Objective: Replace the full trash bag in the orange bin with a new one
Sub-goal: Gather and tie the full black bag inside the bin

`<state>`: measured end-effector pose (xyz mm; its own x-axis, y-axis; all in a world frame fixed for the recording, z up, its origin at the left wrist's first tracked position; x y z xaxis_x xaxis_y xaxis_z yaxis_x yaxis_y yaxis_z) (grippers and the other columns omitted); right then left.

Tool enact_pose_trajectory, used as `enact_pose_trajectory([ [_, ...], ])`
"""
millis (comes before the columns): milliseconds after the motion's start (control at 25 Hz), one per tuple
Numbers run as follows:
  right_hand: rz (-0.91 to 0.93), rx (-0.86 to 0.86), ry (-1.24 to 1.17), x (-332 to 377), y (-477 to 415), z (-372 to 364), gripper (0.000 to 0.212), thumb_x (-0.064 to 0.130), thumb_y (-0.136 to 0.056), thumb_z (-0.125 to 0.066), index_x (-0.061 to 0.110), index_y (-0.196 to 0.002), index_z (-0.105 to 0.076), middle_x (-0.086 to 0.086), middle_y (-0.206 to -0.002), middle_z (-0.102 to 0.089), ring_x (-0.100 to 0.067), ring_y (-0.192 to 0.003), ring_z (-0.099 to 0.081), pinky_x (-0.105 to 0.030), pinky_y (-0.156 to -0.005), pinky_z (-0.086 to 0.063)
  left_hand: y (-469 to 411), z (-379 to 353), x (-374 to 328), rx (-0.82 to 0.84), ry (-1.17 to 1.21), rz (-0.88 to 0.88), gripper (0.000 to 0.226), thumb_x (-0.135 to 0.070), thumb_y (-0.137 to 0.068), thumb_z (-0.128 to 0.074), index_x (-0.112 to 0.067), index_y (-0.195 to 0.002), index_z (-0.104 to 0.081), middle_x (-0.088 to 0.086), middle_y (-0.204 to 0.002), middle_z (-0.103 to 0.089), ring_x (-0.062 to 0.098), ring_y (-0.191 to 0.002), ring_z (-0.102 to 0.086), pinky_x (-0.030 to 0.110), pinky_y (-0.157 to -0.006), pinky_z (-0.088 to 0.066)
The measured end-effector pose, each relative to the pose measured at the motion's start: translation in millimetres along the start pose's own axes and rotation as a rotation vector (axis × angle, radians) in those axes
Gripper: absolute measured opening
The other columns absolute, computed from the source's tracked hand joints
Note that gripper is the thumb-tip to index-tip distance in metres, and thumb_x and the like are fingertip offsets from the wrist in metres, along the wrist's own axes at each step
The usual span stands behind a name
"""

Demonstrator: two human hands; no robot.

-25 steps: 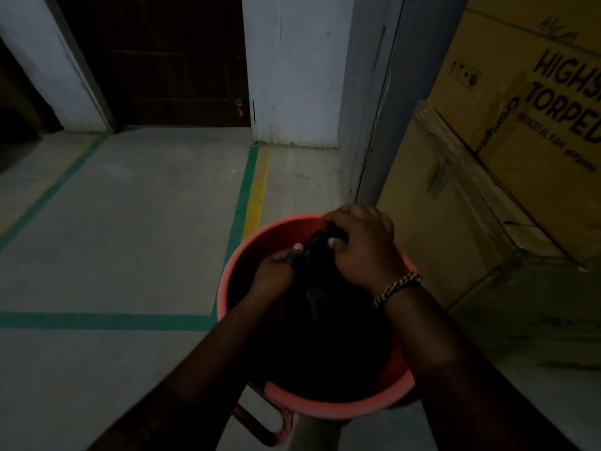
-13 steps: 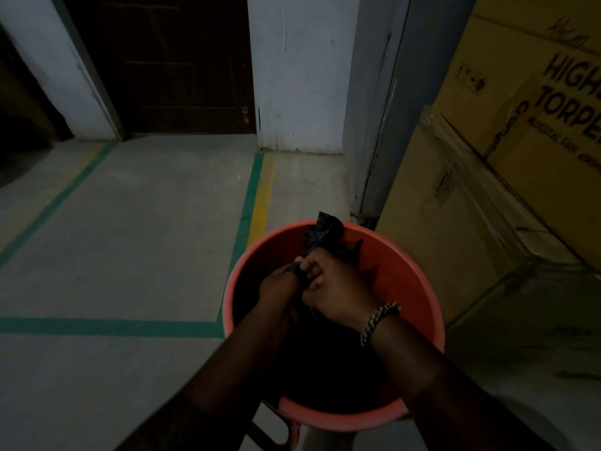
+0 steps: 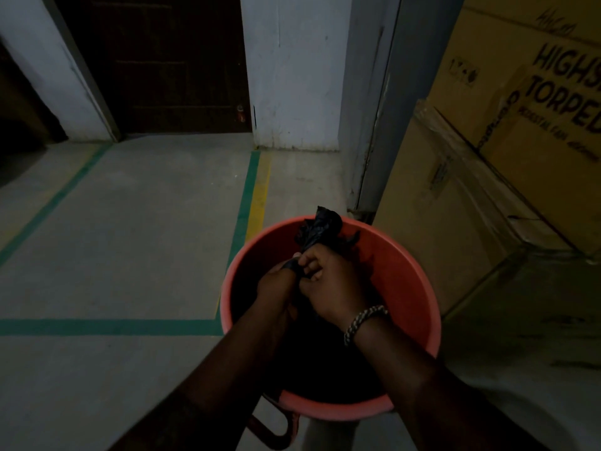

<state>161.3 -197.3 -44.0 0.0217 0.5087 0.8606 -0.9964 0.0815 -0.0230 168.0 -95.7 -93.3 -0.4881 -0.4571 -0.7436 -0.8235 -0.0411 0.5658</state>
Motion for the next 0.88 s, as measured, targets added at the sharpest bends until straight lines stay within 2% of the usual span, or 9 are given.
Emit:
enact_pose_trajectory([
  [80,-0.032,-0.018,-0.053,-4,-1,-1,0.023,-0.002,-0.079,-0.068,0.017,-0.090,-0.062,0.002,-0.082,-0.063,0.005,-0.069,-0.055,-0.022,-0.064,-0.047,1,1,-1,0.015,0.000,-0.009,0.026,-0.006,-0.099,-0.057,0.003,-0.121,-0.066,0.015,-0.087,-0.068,0.021,-0.069,-0.064,0.019,-0.050,-0.052],
  [160,-0.073,-0.042,-0.126,-8,-1,0,0.022,-0.004,-0.078,-0.066,0.016,-0.086,-0.063,-0.004,-0.075,-0.062,-0.004,-0.059,-0.054,-0.025,-0.058,-0.047,5,0,-4,0.043,-0.027,-0.022,0.023,-0.010,-0.099,-0.058,0.001,-0.116,-0.068,0.017,-0.087,-0.068,0.019,-0.065,-0.065,0.018,-0.048,-0.051],
  [280,-0.120,-0.072,-0.185,-10,-1,4,0.019,-0.005,-0.079,-0.066,0.013,-0.083,-0.064,-0.013,-0.076,-0.065,-0.016,-0.054,-0.056,-0.032,-0.053,-0.050,9,2,-9,0.048,-0.081,-0.081,0.021,-0.019,-0.096,-0.066,0.000,-0.101,-0.073,0.016,-0.079,-0.070,0.015,-0.054,-0.065,0.019,-0.046,-0.048],
  [360,-0.130,-0.085,-0.206,-9,0,9,0.015,-0.004,-0.080,-0.068,0.011,-0.082,-0.064,-0.011,-0.076,-0.066,-0.018,-0.054,-0.058,-0.034,-0.050,-0.053,12,4,-11,0.014,-0.127,-0.127,0.022,-0.023,-0.092,-0.072,-0.002,-0.094,-0.075,0.013,-0.073,-0.072,0.014,-0.052,-0.066,0.019,-0.046,-0.050],
  [440,-0.137,-0.103,-0.206,-10,-1,14,0.014,-0.003,-0.081,-0.069,0.010,-0.079,-0.065,-0.008,-0.072,-0.066,-0.017,-0.052,-0.059,-0.032,-0.047,-0.054,14,1,-11,0.024,-0.165,-0.150,0.027,-0.025,-0.090,-0.073,0.001,-0.095,-0.075,0.015,-0.075,-0.072,0.016,-0.053,-0.064,0.020,-0.048,-0.050],
  [600,-0.174,-0.147,-0.220,-18,-6,22,0.017,-0.001,-0.080,-0.071,0.014,-0.075,-0.065,-0.006,-0.066,-0.063,-0.016,-0.050,-0.061,-0.030,-0.047,-0.054,18,-3,-17,0.012,-0.274,-0.198,0.020,-0.019,-0.091,-0.072,-0.001,-0.096,-0.077,0.016,-0.078,-0.072,0.007,-0.051,-0.061,0.015,-0.046,-0.046],
  [720,-0.175,-0.178,-0.240,-21,-8,26,0.019,0.003,-0.082,-0.072,0.016,-0.071,-0.064,-0.004,-0.060,-0.060,-0.014,-0.047,-0.059,-0.029,-0.047,-0.053,16,-7,-17,0.037,-0.325,-0.214,0.015,-0.009,-0.090,-0.071,0.001,-0.100,-0.076,0.016,-0.080,-0.071,0.012,-0.058,-0.060,0.016,-0.048,-0.048],
  [880,-0.183,-0.180,-0.235,-24,-9,27,0.015,0.003,-0.082,-0.072,0.013,-0.073,-0.065,-0.008,-0.062,-0.059,-0.013,-0.047,-0.058,-0.028,-0.046,-0.053,15,-8,-18,0.046,-0.409,-0.241,0.011,0.000,-0.087,-0.069,-0.001,-0.095,-0.075,0.018,-0.081,-0.073,0.019,-0.065,-0.063,0.021,-0.051,-0.050],
])
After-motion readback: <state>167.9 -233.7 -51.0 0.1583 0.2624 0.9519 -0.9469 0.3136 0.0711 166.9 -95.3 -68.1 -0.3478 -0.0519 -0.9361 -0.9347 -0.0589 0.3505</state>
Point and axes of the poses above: each hand's wrist, its own y-axis away from the middle knuckle, its own z-axis out of the back of the hand, x = y × z, the point moved 8 cm from there along -y, towards the middle knuckle
